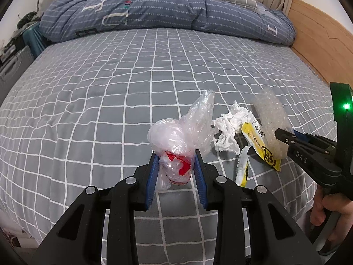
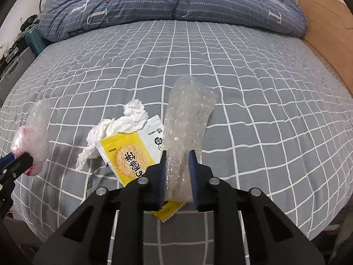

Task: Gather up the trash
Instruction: 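Close the right tool on the bubble wrap sheet, then lift the plastic bag and bubble wrap and carry both over the black bin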

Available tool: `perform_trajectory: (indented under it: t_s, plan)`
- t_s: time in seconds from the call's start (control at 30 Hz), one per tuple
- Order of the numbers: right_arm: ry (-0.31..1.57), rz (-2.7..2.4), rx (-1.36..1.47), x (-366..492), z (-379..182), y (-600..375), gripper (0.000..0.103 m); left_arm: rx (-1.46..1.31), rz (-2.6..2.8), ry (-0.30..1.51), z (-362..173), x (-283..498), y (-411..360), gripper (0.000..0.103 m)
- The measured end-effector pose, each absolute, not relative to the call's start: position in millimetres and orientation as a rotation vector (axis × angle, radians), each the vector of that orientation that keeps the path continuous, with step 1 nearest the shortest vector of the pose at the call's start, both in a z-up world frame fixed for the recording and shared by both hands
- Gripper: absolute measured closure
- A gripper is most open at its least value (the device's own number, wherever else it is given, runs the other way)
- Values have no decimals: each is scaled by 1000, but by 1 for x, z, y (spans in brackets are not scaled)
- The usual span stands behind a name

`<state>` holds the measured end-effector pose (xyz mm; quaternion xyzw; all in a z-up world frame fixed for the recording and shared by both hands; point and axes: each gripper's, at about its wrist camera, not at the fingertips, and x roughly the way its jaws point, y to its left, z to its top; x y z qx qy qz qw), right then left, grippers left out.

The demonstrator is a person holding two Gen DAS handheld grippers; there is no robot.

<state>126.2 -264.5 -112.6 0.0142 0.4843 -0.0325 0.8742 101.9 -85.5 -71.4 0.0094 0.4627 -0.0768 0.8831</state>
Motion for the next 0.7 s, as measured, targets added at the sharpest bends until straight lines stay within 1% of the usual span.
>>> perform_trajectory:
  t_s: [0.17,0.7]
  plan:
    - [991,-74,36,121,-105,-265,89,19,-161,958,-68,98,-86,72]
    - [936,-70,39,95,-77,-259,89,23,-160,944,-57,83,-85,72]
